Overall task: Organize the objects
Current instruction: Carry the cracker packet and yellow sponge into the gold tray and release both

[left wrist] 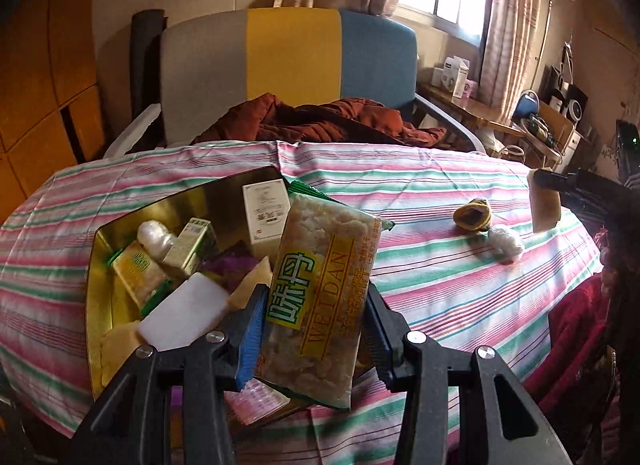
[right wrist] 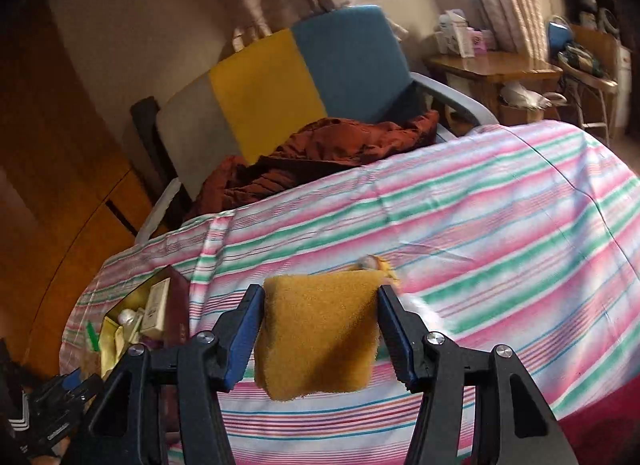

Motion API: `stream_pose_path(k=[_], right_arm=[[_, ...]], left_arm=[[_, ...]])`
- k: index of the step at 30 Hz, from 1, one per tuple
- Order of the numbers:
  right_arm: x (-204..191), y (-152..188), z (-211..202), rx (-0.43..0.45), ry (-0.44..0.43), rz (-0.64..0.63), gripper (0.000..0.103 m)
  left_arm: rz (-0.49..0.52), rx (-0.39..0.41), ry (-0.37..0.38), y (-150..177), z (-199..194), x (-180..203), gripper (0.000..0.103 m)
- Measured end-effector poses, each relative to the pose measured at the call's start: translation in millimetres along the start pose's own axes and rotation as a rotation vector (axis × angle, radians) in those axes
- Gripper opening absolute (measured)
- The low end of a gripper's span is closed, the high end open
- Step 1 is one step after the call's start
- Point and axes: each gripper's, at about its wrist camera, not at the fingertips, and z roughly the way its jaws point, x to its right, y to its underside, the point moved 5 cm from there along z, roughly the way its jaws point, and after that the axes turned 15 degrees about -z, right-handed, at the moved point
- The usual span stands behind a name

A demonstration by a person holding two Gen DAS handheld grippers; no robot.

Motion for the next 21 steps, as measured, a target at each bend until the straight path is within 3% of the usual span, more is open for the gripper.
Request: stream_pose_path(k=[8,21], right_arm=[[-92.8,-10.4,7.7,-0.023,-0.152,-0.136,0.058],[-230.7,23.7,43.4,-0.143,-0.381,-0.355,0.060]], left_arm=[[-0.109,0.005,0.000,7.5,-10.4,-46.7,0.046],[-0.333,0.071,-0.056,8.4,-45.2,-145.8,0.046]])
